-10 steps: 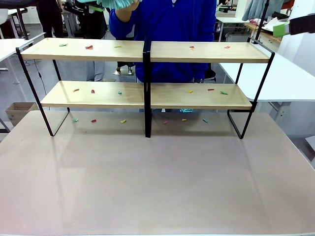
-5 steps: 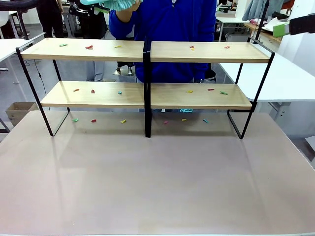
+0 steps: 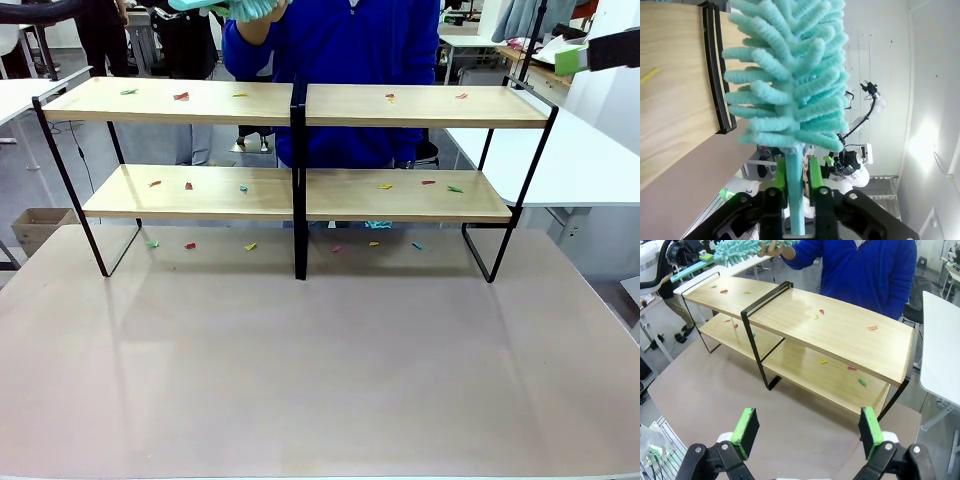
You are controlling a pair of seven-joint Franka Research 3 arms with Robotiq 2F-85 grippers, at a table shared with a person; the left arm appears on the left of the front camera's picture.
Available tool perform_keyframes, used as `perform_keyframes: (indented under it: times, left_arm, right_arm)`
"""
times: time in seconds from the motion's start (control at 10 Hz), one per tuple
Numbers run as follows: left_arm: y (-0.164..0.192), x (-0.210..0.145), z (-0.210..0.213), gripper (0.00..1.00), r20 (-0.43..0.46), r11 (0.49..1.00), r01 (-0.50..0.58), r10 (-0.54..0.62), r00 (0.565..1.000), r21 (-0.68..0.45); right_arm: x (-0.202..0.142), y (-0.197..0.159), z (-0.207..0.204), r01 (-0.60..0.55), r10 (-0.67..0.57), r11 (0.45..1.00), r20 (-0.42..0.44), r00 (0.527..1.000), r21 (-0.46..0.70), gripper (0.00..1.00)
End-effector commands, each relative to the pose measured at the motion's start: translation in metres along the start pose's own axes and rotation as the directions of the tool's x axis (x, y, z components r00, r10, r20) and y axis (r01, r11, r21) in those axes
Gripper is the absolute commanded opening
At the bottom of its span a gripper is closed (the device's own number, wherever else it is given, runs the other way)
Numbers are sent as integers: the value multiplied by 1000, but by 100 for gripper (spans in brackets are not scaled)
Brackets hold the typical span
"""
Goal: Clean the shelves.
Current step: Pick up the Duster when the human hands it over.
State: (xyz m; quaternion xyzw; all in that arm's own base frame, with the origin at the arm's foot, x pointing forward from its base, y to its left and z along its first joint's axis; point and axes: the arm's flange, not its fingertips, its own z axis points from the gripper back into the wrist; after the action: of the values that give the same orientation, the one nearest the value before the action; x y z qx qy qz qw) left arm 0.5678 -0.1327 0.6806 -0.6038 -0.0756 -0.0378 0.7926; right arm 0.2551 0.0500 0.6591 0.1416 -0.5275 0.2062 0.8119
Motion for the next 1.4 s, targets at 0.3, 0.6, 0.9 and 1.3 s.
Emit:
perform_keyframes:
  times: [0.3, 0.6, 0.9, 1.3]
  left_arm:
    - [3, -10, -1, 0, 64, 999, 29, -30, 997, 24]
    - [-8, -46, 67, 0, -91, 989, 70, -59, 994, 128]
    - [-2, -119, 193, 0, -199, 946, 230, -186, 962, 226]
    - [35, -235, 333, 0, -149, 862, 455, -431, 890, 223]
  right_arm:
    - [0, 0, 0, 2, -2, 1000, 0, 1000, 0, 100]
    - [0, 0, 0, 2, -2, 1000, 0, 1000, 0, 100]
    - [0, 0, 0, 2, -2, 1000, 0, 1000, 0, 100]
    - [0, 0, 0, 2, -2, 1000, 0, 1000, 0, 100]
